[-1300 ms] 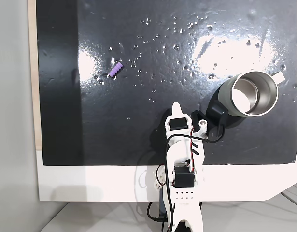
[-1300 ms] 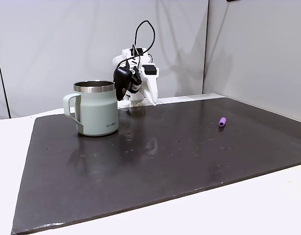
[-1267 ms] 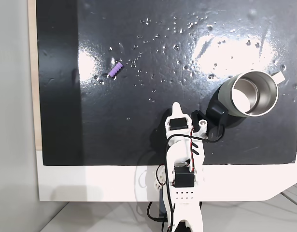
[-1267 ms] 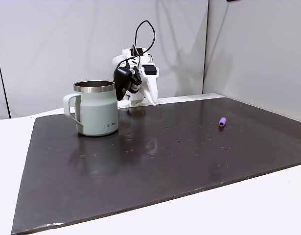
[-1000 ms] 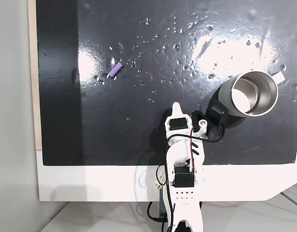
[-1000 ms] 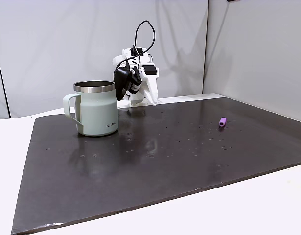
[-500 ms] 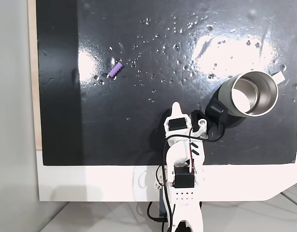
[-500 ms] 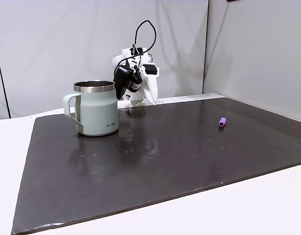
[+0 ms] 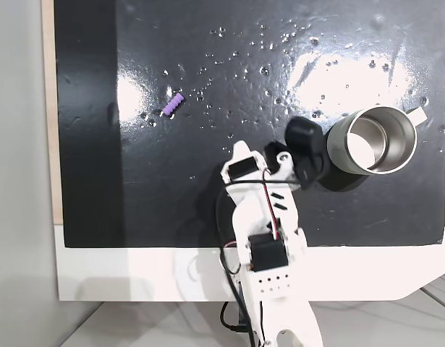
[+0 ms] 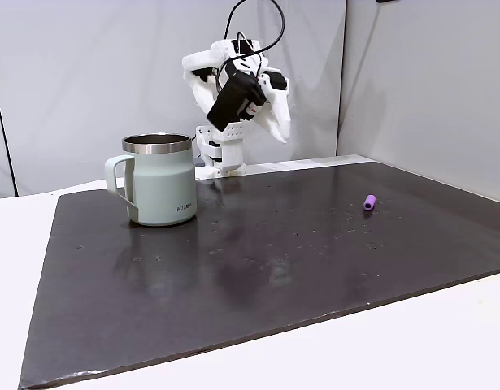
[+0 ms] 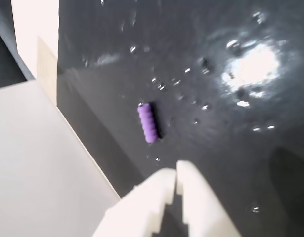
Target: Grasp a pengrip and put it in the cup.
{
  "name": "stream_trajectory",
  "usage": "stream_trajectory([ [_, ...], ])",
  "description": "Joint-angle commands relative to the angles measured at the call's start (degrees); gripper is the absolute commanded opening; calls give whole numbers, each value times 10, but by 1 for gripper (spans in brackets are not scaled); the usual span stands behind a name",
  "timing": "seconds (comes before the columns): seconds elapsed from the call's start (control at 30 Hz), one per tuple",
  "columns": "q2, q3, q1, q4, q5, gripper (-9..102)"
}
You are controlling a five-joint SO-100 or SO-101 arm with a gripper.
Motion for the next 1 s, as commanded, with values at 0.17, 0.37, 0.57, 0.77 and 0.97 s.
stream_trajectory([
  [0.17, -241, -203, -70, -37, 48, 0],
  [0.37, -350, -266, -114, -40, 34, 0],
  [0.57, -401, -271, -178, -59, 0, 0],
  [0.77, -461, -294, -193, -66, 29, 0],
  [0.97, -528, -340, -191, -66, 53, 0],
])
